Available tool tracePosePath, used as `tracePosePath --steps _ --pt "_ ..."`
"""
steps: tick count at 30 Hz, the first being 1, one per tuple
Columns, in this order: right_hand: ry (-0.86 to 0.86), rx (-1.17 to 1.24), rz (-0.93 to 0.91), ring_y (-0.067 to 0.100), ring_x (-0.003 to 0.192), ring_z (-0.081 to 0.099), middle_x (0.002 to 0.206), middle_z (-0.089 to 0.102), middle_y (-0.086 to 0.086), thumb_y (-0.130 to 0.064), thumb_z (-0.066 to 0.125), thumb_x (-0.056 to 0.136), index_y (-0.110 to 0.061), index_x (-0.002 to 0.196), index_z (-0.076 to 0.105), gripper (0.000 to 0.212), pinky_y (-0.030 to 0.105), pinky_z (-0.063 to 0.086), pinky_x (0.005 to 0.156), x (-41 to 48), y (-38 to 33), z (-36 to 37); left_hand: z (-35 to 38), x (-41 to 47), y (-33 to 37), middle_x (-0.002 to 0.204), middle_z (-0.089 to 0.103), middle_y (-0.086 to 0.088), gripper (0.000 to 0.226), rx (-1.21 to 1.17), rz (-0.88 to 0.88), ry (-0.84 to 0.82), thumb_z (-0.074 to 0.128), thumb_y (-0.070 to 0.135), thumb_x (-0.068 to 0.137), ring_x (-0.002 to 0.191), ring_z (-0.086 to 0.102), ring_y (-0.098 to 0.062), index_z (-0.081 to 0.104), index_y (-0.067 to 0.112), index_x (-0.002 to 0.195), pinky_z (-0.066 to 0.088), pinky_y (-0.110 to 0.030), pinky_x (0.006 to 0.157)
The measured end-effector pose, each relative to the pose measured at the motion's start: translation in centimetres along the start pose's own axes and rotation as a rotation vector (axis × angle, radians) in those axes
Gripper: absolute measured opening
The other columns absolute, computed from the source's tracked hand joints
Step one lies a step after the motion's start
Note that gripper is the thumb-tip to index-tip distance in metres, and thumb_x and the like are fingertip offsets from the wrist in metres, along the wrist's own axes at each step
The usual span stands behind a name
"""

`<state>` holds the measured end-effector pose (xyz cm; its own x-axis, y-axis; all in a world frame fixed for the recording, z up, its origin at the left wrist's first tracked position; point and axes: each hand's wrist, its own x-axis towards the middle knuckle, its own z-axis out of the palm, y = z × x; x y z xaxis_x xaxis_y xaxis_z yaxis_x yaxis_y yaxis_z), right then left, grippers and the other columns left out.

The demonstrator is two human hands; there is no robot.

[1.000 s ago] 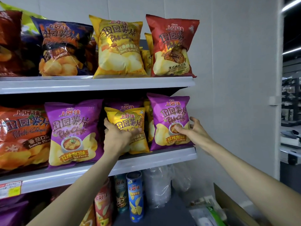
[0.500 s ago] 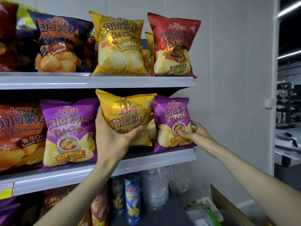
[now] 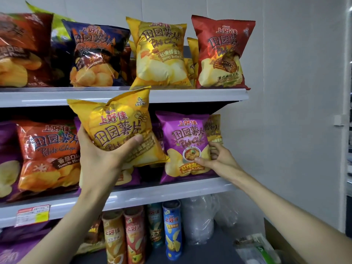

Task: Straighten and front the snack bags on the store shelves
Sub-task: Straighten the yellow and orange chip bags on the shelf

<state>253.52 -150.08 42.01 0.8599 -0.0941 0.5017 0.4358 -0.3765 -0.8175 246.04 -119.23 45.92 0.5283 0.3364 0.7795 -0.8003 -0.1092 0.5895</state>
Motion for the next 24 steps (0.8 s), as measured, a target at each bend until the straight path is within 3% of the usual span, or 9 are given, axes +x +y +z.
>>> tracePosePath --steps 5,11,15,18,21,22,24 --pt "-0.028 -0.07 -0.03 0.006 0.112 0.064 0.118 0.066 -0.016 -0.04 0.091 0.078 -0.035 0.131 0.047 0.069 0.035 0.056 0.102 0.1 -1.0 3.8 -0.2 -0.3 0.5 0.123 0.071 0.006 0.105 -0.007 -0.028 -0.03 0.099 0.051 0.056 0.107 0.074 -0.014 0.045 0.025 0.142 0.063 -0.048 0.092" --pt "0.002 -0.106 -0.013 0.013 0.121 0.063 0.132 0.065 -0.009 -0.052 0.086 0.08 -0.029 0.146 0.049 0.079 0.041 0.053 0.107 -0.2 -1.0 3.9 1.8 -1.7 0.9 0.117 0.071 0.013 0.1 0.0 -0.052 -0.132 0.098 0.037 0.062 0.101 0.074 -0.002 0.042 0.024 0.143 0.064 -0.035 0.088" --pt "0.183 0.094 -0.136 0.014 0.119 0.065 0.121 0.07 -0.012 -0.058 0.062 0.098 -0.035 0.122 0.066 0.034 0.035 0.051 0.103 -3.0 -1.7 2.3 3.8 -2.7 0.4 0.117 0.073 0.013 0.104 -0.026 -0.089 -0.199 0.102 0.041 0.061 0.103 0.074 -0.005 0.041 0.029 0.144 0.063 -0.039 0.09" --pt "0.156 0.246 -0.254 0.021 0.122 0.066 0.125 0.072 -0.003 -0.065 0.055 0.094 -0.029 0.127 0.067 0.05 0.048 0.052 0.106 -5.9 -2.5 0.7 5.9 -3.7 0.3 0.118 0.071 0.017 0.111 -0.019 -0.092 -0.229 0.102 0.047 0.058 0.102 0.071 0.003 0.038 0.033 0.148 0.063 -0.029 0.086" --pt "-0.143 0.114 -0.246 0.006 0.135 0.056 0.148 0.058 -0.016 -0.074 0.063 0.085 -0.04 0.152 0.043 0.078 0.033 0.049 0.111 -8.9 -3.5 0.1 8.7 -4.3 -0.3 0.122 0.07 0.014 0.109 -0.071 -0.112 -0.25 0.104 0.043 0.059 0.107 0.072 -0.004 0.039 0.033 0.146 0.062 -0.04 0.094" --pt "-0.167 0.051 -0.246 0.003 0.136 0.054 0.15 0.055 -0.019 -0.076 0.067 0.081 -0.043 0.155 0.036 0.087 0.031 0.048 0.111 -9.3 -3.6 -0.1 9.7 -4.4 -0.4 0.122 0.07 0.015 0.109 -0.074 -0.104 -0.239 0.103 0.049 0.056 0.11 0.072 -0.008 0.04 0.036 0.144 0.061 -0.045 0.096" --pt "-0.044 -0.071 -0.234 0.003 0.132 0.057 0.146 0.058 -0.019 -0.079 0.074 0.073 -0.048 0.152 0.035 0.094 0.035 0.05 0.109 -9.4 -3.5 -0.4 11.8 -4.7 -0.4 0.123 0.069 0.014 0.111 -0.053 -0.082 -0.228 0.1 0.061 0.05 0.113 0.071 -0.013 0.039 0.041 0.141 0.059 -0.048 0.097"
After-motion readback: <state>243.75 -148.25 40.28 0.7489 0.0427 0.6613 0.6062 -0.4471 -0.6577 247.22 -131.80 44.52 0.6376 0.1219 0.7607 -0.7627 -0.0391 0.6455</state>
